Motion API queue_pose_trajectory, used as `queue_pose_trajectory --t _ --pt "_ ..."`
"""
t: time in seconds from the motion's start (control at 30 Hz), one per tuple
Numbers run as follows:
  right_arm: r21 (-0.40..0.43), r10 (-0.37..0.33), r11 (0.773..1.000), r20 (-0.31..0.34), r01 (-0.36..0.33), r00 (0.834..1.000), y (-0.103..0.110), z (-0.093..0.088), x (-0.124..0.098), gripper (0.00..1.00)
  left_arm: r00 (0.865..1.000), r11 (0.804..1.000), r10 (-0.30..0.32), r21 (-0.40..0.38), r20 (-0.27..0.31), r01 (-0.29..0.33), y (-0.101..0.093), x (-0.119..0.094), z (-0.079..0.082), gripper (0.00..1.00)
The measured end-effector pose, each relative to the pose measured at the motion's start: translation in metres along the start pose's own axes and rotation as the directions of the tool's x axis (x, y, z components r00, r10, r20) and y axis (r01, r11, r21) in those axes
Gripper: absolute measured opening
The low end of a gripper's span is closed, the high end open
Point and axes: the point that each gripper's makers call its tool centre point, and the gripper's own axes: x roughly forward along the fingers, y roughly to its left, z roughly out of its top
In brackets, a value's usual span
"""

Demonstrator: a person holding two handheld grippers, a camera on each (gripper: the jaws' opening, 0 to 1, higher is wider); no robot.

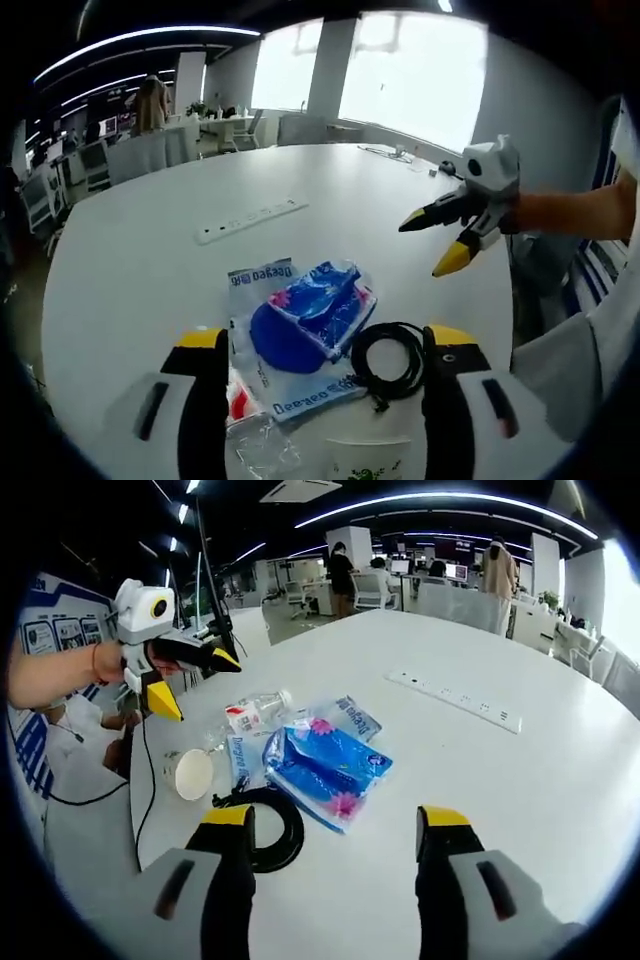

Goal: Arrange the tabletop items into an orderly group along one side of the table until the central work area is clear of visible clutter.

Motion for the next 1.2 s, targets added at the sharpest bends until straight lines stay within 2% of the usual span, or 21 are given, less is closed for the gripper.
queue_pose_trajectory --t 0.33,0.67,1.1,1.13,1.2 --pt "0.012 0.007 1.000 -0.005 -0.007 1.000 -0.006 0.000 0.018 0.62 1.000 1.000 0.006 0.006 -0.018 -0.005 0.007 0.018 -0.001 0.77" --pt "0.030 -0.001 1.000 -0.023 0.002 1.000 -0.013 -0.008 0.033 0.58 0.998 0.999 0.026 0.023 -0.062 -0.025 0.013 0.037 -0.007 0.70" --pt "0.060 -0.011 0.998 -0.023 0.012 1.000 -0.020 -0.011 0.050 0.51 0.989 0.999 0.041 0.041 -0.140 -0.036 0.012 0.063 -0.017 0.61" --pt "0.067 -0.017 0.998 -0.030 0.019 0.999 -0.022 -0.014 0.055 0.49 0.989 0.999 0.040 0.038 -0.144 -0.035 0.013 0.064 -0.018 0.59" --pt "0.066 -0.019 0.998 -0.032 0.021 0.999 -0.022 -0.014 0.056 0.48 0.982 0.998 0.051 0.035 -0.179 -0.046 0.015 0.070 -0.026 0.57"
